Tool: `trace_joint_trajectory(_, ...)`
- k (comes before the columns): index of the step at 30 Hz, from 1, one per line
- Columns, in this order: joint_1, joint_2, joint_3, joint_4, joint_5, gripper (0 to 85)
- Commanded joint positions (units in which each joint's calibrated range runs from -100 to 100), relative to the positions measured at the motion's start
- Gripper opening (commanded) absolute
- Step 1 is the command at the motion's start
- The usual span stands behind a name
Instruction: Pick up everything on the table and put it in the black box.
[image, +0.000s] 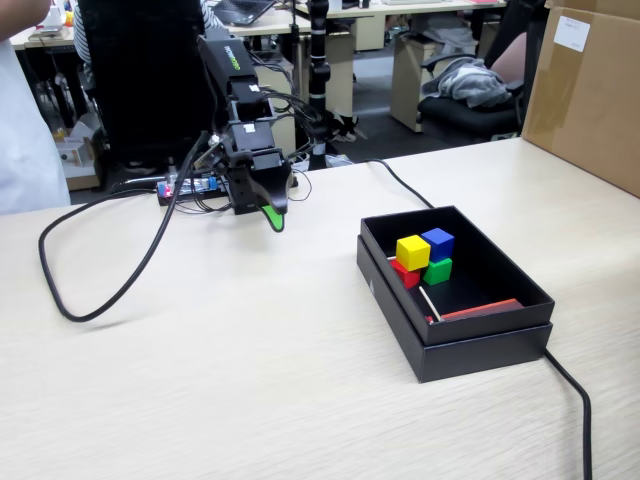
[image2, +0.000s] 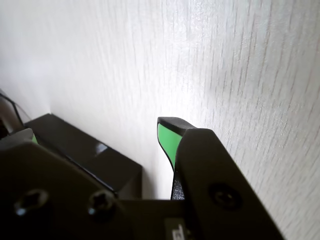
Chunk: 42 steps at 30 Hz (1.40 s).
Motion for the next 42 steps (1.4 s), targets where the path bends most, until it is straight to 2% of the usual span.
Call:
trace_joint_trajectory(1,-0.59,-3.14,-2.39,7.55,-0.93,47.9)
trace_joint_trajectory(6,-0.73,-3.71,-10.19,12.91,-1.76,49.1)
trace_joint_trajectory(9,-1.03,-3.71,-16.71,19.38,-3.71,49.5)
trace_joint_trajectory(16,-1.37,-3.71,-25.33,27.07,-5.32,49.3)
trace_joint_trajectory(42,-1.17,-3.48,-28.59,24.57,-5.27,48.1)
